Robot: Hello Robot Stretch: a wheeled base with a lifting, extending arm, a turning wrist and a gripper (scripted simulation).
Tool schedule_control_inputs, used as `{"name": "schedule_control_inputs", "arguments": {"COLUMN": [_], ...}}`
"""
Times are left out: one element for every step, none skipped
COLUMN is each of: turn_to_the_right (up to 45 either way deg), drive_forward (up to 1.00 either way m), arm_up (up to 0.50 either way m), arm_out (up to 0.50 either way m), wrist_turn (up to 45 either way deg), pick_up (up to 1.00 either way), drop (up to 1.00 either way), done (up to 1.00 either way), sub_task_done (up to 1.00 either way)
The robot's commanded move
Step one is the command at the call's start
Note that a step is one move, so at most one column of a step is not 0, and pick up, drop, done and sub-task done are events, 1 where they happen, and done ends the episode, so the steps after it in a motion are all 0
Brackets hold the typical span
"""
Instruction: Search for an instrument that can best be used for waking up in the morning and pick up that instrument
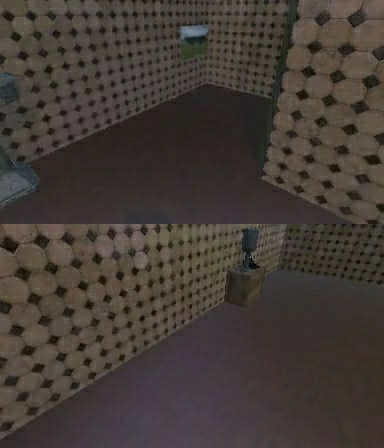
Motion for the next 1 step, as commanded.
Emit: {"name": "schedule_control_inputs", "arguments": {"turn_to_the_right": [0.0], "drive_forward": [1.0], "arm_up": [0.0], "arm_out": [0.0], "wrist_turn": [0.0], "pick_up": [0.0], "drop": [0.0], "done": [0.0], "sub_task_done": [0.0]}}
